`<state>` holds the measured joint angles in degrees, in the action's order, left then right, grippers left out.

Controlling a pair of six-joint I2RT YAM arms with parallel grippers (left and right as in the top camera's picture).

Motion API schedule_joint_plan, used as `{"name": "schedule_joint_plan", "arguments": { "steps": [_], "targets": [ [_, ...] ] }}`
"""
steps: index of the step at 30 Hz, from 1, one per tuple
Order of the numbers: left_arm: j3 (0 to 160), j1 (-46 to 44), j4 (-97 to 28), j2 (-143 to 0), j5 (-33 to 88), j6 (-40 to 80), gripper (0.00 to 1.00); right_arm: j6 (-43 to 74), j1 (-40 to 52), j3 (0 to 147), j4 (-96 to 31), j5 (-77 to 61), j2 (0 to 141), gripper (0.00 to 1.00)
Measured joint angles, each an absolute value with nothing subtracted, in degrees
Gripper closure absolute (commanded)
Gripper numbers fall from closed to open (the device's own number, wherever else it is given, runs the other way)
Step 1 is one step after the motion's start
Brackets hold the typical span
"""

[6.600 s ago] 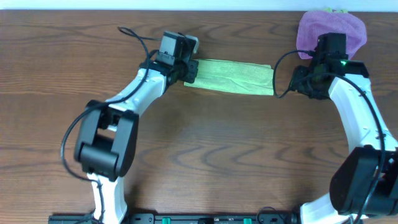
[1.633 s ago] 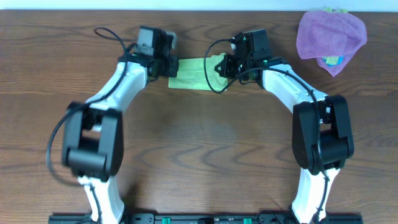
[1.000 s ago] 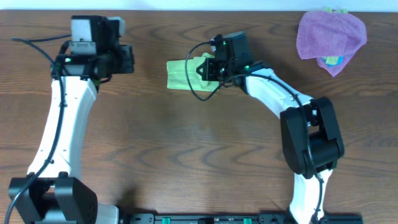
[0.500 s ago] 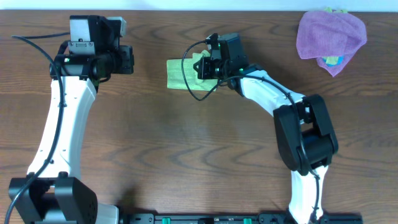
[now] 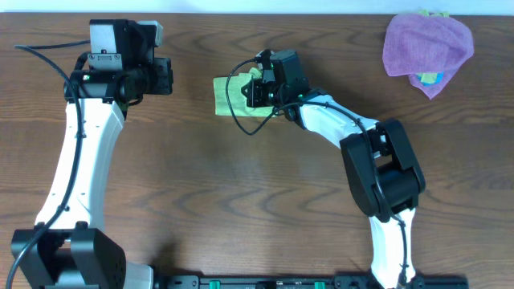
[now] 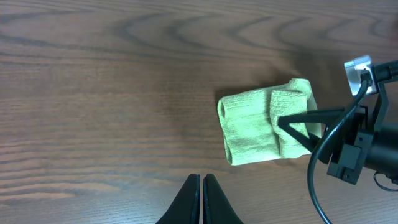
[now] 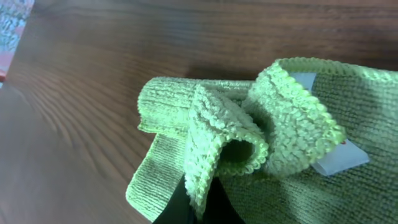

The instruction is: Fold the cloth

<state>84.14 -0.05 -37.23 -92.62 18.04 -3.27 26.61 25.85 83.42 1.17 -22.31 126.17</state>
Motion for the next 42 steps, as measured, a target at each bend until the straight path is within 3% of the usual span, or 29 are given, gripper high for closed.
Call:
{"name": "schedule_joint_plan", "arguments": {
  "steps": [8,9,12,13,14,16,19,24,34,42],
  "targets": [
    [84.14,-0.05,-37.23,-92.62,18.04,-3.27,0.94,26.72,26.61,83.42,3.6,-20.1,126.17,0.98],
    [84.12,-0.05,-37.23,-92.62,18.04,-3.27,0.94,26.74,26.92,83.42,4.14,-19.9,126.17,0.94],
    [84.12,-0.05,-37.21,-92.62,18.04,-3.27,0.94,27.51,27.51,83.42,5.23,-19.62,126.17,0.67],
    [84.14,-0.05,-37.19,-92.62,18.04,-3.27,0.94,27.75,27.73,83.42,5.48,-19.57,126.17,0.46],
    [84.12,-0.05,-37.19,-92.62,18.04,-3.29,0.94,28.21,27.94,83.42,5.63,-19.64,126.17,0.39],
    [84.14,-0.05,-37.08,-92.62,18.04,-3.29,0.94,28.36,28.29,83.42,5.76,-19.75,126.17,0.38],
    [84.14,-0.05,-37.01,-92.62,17.96,-3.29,0.94,28.88,28.62,83.42,5.8,-19.99,126.17,0.28],
    [84.12,-0.05,-35.88,-92.62,16.1,-3.29,0.94,29.76,28.69,83.42,6.15,-21.19,126.17,0.23],
    [83.94,1.26,-35.77,-92.62,14.83,-3.31,0.94,30.63,27.16,83.42,6.59,-25.87,126.17,0.28],
    [78.32,1.3,-32.25,-95.22,20.86,-3.27,0.94,27.31,19.92,83.79,-11.29,-29.69,124.64,0.31]
  ]
}}
